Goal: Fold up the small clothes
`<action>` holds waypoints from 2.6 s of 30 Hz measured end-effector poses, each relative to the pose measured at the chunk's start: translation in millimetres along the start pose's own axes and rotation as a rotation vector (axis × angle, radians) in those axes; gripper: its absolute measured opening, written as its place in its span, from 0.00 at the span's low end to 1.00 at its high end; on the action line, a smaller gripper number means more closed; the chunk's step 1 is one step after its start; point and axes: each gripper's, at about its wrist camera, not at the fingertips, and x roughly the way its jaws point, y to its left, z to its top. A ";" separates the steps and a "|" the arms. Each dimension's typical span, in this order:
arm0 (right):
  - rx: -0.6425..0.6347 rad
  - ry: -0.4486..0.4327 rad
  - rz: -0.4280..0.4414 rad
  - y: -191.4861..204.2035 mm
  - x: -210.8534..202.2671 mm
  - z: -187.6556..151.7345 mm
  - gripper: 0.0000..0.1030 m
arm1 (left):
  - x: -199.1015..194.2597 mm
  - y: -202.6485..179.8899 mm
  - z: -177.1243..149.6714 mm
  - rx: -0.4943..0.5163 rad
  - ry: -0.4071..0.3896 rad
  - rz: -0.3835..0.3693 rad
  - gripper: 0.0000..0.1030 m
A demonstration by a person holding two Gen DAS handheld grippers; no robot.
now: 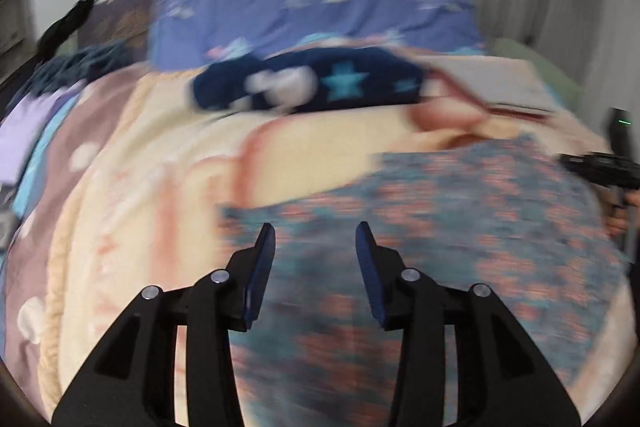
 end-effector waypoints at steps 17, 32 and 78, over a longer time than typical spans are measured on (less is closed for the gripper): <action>-0.017 0.078 0.089 -14.8 -24.9 -19.6 0.27 | -11.8 -353.3 -88.5 0.754 0.043 -0.280 0.59; -0.056 0.129 0.114 -6.6 -24.9 -21.7 0.30 | -25.4 -344.4 -51.3 0.507 0.072 -0.355 0.08; 0.000 0.008 0.099 -14.9 -19.7 -27.5 0.13 | -58.2 -259.0 -102.8 0.323 -0.039 -0.424 0.36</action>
